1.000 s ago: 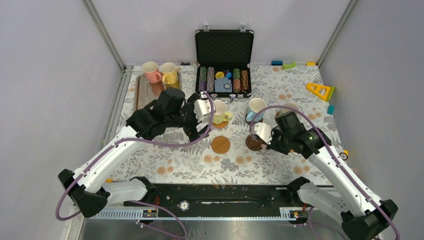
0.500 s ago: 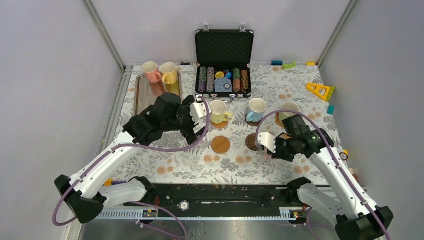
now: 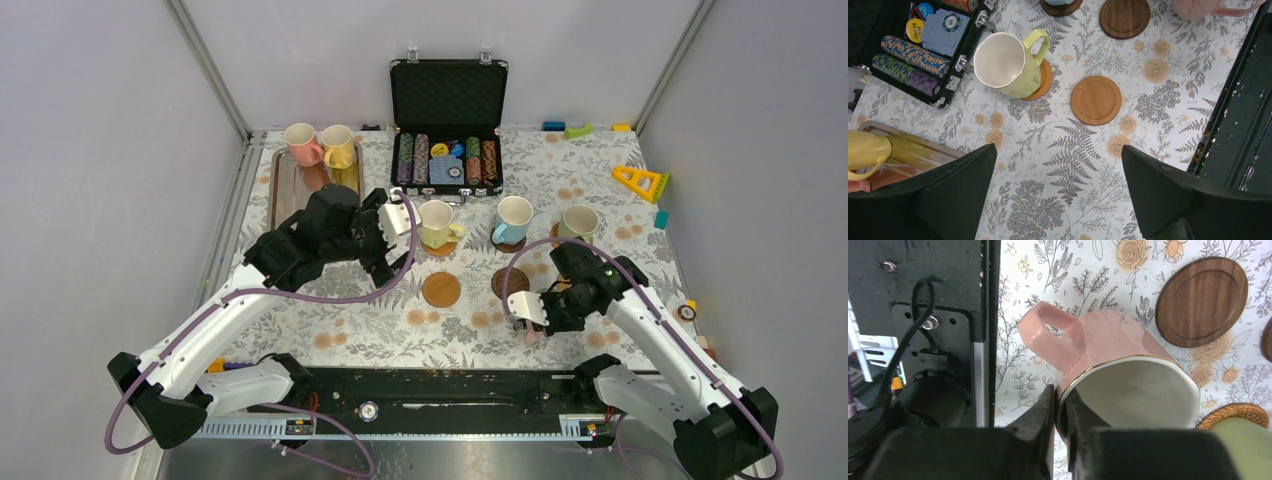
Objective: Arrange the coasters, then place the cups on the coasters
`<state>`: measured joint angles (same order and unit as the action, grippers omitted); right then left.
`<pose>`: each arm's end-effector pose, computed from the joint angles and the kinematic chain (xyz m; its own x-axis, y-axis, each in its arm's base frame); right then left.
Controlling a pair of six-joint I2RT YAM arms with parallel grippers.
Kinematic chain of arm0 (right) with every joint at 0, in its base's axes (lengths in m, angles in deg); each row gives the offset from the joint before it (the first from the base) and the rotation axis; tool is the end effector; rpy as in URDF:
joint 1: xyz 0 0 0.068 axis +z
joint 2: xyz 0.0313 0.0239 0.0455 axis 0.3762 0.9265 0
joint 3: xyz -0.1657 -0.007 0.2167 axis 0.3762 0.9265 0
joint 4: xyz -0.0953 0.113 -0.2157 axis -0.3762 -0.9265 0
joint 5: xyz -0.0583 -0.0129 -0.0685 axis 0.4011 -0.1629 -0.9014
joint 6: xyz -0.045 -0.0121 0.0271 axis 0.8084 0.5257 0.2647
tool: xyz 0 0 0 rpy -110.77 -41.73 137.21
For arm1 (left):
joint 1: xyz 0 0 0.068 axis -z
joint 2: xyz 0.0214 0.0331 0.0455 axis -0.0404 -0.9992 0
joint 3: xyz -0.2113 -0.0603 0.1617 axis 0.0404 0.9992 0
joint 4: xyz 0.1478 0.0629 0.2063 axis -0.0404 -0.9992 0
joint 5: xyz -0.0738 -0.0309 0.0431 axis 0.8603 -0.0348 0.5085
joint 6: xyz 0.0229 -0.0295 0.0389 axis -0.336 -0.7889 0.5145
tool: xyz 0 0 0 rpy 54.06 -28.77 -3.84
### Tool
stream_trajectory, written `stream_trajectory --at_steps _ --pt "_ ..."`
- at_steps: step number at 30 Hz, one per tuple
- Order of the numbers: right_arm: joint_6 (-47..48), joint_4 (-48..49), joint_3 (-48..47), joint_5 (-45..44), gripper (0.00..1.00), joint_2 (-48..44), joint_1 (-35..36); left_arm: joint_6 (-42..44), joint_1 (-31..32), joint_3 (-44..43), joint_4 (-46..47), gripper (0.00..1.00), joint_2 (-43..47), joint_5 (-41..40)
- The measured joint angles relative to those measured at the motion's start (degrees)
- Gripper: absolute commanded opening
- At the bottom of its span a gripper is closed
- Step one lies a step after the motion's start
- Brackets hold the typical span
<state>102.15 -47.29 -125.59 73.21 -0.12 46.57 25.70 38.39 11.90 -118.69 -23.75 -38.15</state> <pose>0.1278 0.0722 0.2456 0.2488 -0.8852 -0.3931 -0.9668 -0.2022 -0.1565 0.1626 -0.1520 0.3684 -0.0702 0.5675 -0.8204 0.8964 0.3968 0.1977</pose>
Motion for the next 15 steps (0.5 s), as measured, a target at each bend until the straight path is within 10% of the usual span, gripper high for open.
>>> stream_trajectory --at_steps 9,15 --pt "5.03 2.78 3.3 -4.61 0.33 -3.91 0.44 -0.04 -0.17 0.0 -0.02 0.99 0.0 0.02" --pt "5.07 5.22 3.78 -8.15 0.91 -2.89 0.57 -0.39 -0.22 0.0 -0.02 0.99 0.0 0.02"
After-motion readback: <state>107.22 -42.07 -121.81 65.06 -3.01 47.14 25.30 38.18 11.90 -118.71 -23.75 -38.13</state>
